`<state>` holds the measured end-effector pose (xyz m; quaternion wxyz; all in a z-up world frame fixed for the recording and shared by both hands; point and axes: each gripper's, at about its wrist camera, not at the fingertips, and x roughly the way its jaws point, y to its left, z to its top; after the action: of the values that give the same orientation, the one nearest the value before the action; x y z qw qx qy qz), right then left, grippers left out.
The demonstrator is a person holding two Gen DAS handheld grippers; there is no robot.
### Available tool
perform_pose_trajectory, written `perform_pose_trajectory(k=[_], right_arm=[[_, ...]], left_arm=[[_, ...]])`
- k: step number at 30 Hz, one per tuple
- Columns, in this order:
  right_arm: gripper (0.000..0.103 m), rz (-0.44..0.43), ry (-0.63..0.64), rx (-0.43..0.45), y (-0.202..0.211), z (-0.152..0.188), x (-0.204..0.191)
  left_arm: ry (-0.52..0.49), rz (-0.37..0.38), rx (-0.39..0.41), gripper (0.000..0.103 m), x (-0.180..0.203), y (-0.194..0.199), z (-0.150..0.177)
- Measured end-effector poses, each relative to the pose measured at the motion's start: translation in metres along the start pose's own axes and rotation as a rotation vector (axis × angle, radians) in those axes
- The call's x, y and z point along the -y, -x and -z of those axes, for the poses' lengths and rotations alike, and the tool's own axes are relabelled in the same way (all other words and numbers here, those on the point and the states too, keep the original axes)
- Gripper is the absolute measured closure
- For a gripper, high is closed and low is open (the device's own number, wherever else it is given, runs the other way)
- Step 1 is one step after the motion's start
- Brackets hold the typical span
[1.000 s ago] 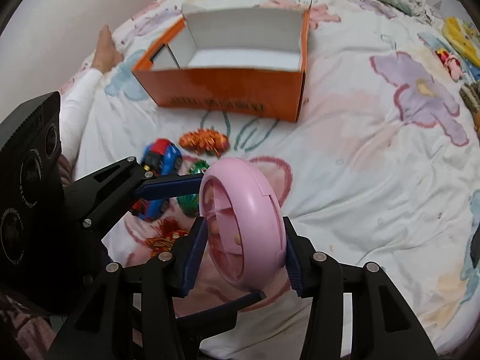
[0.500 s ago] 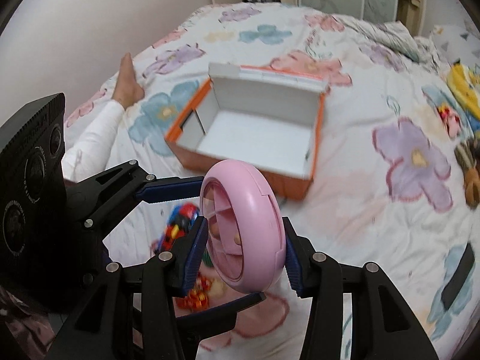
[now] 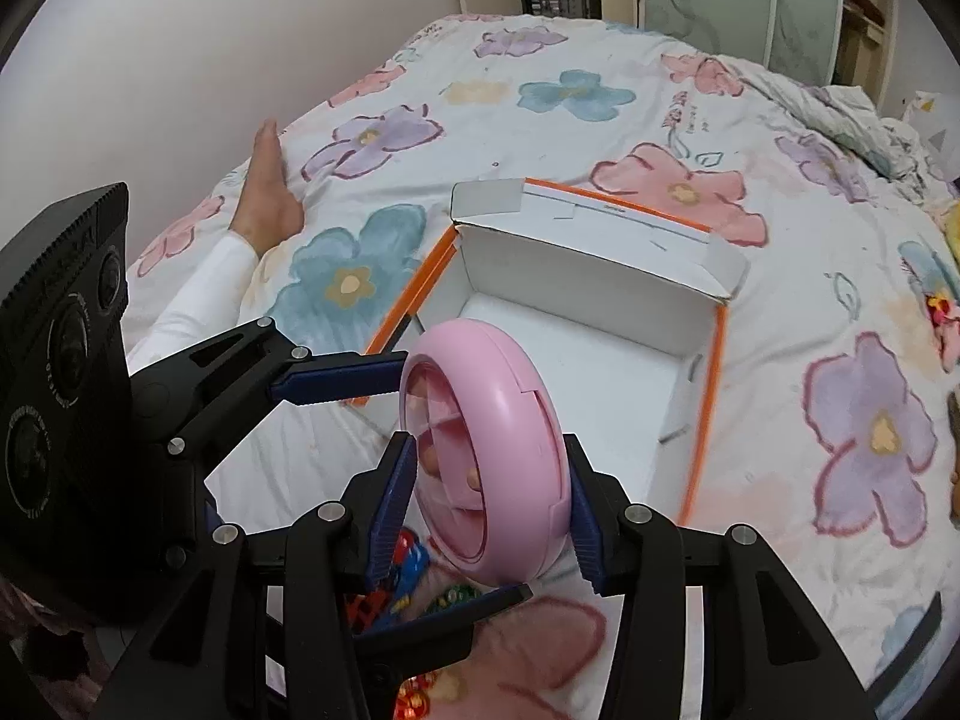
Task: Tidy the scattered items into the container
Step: 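Carry the pink case with the right gripper over the shoe box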
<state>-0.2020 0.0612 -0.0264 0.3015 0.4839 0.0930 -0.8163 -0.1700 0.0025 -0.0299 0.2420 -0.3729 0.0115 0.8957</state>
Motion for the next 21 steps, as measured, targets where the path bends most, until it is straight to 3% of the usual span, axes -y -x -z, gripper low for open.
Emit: perform_pose_trajectory(k=[13,14,15,17,21], right_arm=[[0.058,-0.031,-0.024,-0.073,-0.07,-0.027,0.013],[0.058,-0.021,-0.028,-0.083,-0.077,-0.027,0.014],[0.072,-0.004,-0.027,-0.093,-0.083,-0.027,0.015],[0.076,-0.03,-0.054,-0.122,-0.097,-0.026,0.02],[0.077,-0.121,-0.138,-0.17,-0.122,-0.018,0.036]], left_arm=[[0.066,-0.021,-0.093,0.014,-0.046,-0.049,0.005],[0.075,0.0,-0.105,0.048,-0.048,-0.053,0.006],[0.073,0.014,-0.124,0.061,-0.047,-0.057,0.007],[0.04,-0.065,-0.156,0.062,-0.042,-0.065,0.009],[0.117,-0.028,-0.219,0.059,-0.058,-0.081,0.02]])
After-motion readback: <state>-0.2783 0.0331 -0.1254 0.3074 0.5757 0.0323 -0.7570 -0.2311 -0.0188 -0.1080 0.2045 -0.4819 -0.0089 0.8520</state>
